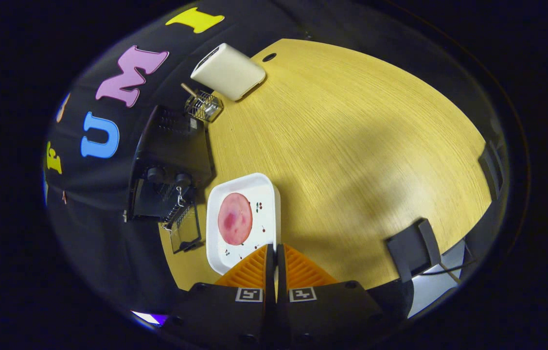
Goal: Open the toaster oven, put the food inside, and close the toaster oven door.
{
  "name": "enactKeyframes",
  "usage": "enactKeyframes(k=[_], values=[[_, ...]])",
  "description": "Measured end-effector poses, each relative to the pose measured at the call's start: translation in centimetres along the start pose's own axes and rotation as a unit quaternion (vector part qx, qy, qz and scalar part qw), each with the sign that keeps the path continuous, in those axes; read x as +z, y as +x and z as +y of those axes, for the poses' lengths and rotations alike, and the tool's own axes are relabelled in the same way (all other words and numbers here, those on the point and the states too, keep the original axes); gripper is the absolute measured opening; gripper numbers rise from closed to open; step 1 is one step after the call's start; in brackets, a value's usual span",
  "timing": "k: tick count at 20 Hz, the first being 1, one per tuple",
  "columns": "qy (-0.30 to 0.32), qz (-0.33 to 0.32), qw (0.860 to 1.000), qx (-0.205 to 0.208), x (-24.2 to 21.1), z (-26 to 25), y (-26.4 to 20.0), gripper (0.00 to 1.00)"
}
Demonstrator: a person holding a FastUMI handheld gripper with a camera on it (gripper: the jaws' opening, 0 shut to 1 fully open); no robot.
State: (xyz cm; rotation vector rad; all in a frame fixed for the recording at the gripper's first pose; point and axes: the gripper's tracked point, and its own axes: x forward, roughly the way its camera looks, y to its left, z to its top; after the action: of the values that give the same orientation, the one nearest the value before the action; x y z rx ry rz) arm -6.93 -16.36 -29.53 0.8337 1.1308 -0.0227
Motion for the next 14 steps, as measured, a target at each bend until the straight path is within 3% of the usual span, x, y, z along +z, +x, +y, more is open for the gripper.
enactKeyframes(k=[6,14], values=[[0.063,-0.041,0.997,0.021,-4.3,2.0,-2.2,0.05],[0.029,-0.043,0.996,0.078,-6.8,11.4,-0.8,0.05]])
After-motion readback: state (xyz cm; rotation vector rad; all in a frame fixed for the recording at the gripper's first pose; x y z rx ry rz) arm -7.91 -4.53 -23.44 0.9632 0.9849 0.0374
